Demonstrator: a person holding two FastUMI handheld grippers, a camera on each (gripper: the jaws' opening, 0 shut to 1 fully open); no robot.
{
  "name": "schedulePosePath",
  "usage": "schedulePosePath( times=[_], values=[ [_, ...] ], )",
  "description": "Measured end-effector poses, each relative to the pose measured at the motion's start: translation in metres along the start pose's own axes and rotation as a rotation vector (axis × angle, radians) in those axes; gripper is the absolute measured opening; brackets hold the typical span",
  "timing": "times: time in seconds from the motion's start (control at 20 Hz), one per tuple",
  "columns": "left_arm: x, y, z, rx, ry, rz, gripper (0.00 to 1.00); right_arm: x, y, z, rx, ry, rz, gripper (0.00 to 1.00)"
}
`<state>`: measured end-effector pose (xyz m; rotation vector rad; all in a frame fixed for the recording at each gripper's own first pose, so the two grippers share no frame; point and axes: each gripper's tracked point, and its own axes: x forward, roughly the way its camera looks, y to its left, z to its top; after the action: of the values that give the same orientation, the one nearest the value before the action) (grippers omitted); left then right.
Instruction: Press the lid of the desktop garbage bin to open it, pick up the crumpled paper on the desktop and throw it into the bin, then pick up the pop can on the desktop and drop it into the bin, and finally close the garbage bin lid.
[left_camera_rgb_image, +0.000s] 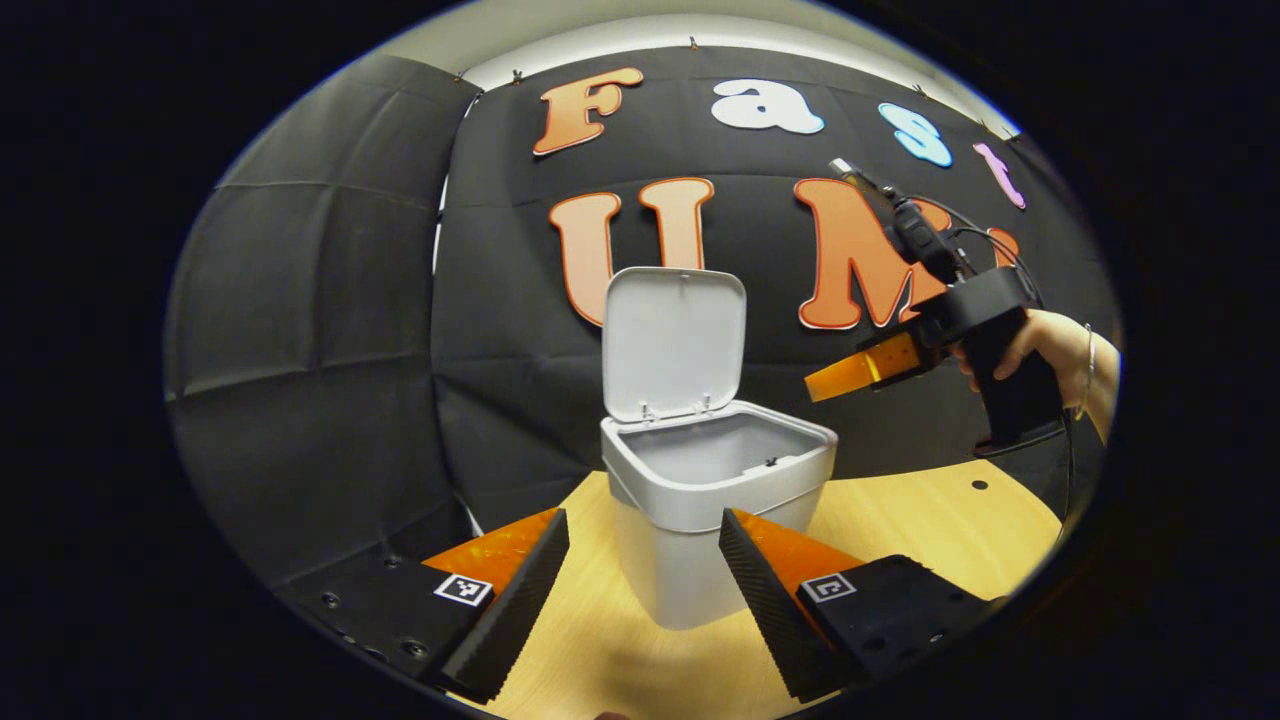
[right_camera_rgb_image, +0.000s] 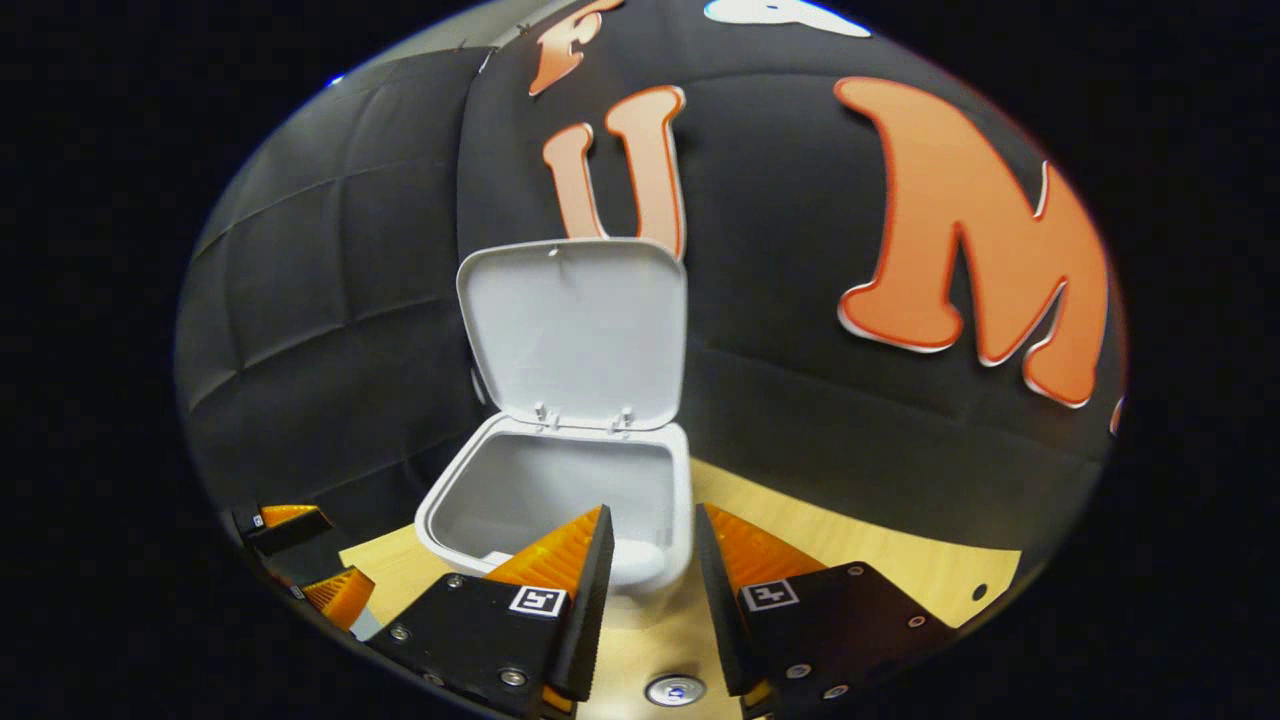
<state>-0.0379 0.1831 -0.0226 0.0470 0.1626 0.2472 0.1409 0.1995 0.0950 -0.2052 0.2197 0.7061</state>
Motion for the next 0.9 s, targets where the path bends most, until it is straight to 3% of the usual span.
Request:
schedulePosePath(
  times=[0.25,0.5,0.55,0.6,0.75,0.9],
  values=[
    [0.007,-0.065,0.012,0.034,-0.020,-0.104,0.96,-0.071,-0.085,-0.024,0.042,-0.100,-0.218,0.54],
    [0.015,-0.122,0.018,0.018,-0.035,-0.174,0.96,-0.127,-0.154,-0.093,0.297,-0.158,-0.417,0.63],
    [0.018,-0.132,0.016,0.020,-0.031,-0.185,0.95,-0.138,-0.166,-0.108,0.345,-0.174,-0.461,0.67],
    [0.019,-0.142,0.012,0.018,-0.023,-0.198,0.96,-0.151,-0.176,-0.125,0.372,-0.171,-0.502,0.80],
    [0.027,-0.166,-0.009,-0.017,0.011,-0.218,0.96,-0.183,-0.206,-0.170,0.360,-0.121,-0.602,0.94],
    [0.034,-0.185,-0.039,-0.053,0.040,-0.228,0.96,-0.192,-0.224,-0.193,0.330,-0.090,-0.638,0.94]
  ],
)
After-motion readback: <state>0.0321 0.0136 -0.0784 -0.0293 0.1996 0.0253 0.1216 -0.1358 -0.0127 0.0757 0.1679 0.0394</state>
